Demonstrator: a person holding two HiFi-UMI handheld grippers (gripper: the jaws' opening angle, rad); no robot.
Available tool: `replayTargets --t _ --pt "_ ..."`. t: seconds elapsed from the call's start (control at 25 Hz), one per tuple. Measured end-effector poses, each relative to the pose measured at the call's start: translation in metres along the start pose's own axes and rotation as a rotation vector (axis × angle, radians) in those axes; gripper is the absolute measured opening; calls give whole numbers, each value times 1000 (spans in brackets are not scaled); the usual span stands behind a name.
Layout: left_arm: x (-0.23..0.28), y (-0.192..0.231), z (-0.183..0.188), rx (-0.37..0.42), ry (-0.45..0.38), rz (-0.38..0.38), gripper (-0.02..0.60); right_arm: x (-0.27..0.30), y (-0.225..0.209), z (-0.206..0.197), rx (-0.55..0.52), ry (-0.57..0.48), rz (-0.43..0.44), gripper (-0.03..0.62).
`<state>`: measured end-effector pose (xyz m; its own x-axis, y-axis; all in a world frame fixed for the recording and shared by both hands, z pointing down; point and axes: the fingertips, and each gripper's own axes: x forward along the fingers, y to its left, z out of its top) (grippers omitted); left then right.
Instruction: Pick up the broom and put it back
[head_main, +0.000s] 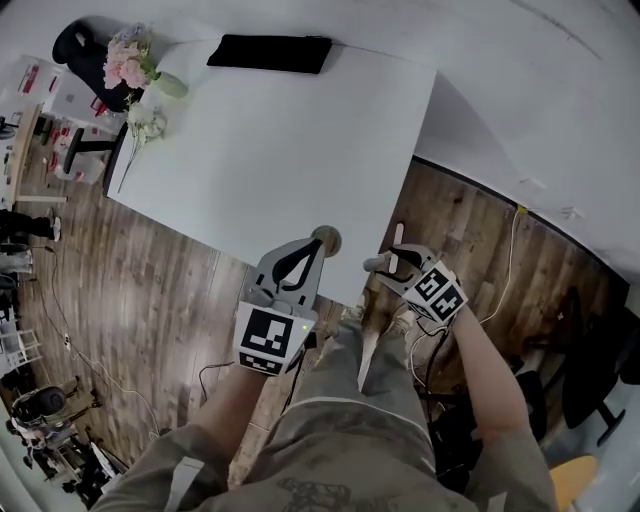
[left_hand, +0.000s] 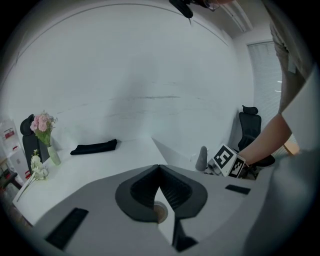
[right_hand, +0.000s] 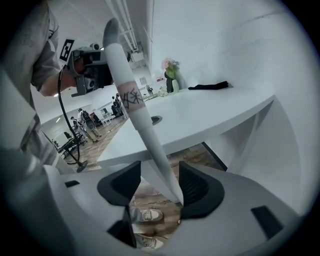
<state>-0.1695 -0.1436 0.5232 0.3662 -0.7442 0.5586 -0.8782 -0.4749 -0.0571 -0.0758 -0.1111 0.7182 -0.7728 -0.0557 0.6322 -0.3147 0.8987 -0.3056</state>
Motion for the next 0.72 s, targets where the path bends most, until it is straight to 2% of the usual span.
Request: replayTargets --t 0.16,0.32,0.44,0.6,0.72 --pt "-1 0 -11 -6 17 7 17 17 -1 -5 -45 18 9 232" --pt "-6 -1 -20 -12 33 14 17 23 -3 -4 -74 14 -15 137" --pt "-8 -2 -23 -12 39 18 17 21 -5 -3 -96 13 -40 125" --pt "-11 -6 -22 -5 32 11 17 6 -15 -15 -97 46 -143 110" --pt "-14 -12 -17 5 17 3 17 -18 -25 -24 -29 47 -244 107"
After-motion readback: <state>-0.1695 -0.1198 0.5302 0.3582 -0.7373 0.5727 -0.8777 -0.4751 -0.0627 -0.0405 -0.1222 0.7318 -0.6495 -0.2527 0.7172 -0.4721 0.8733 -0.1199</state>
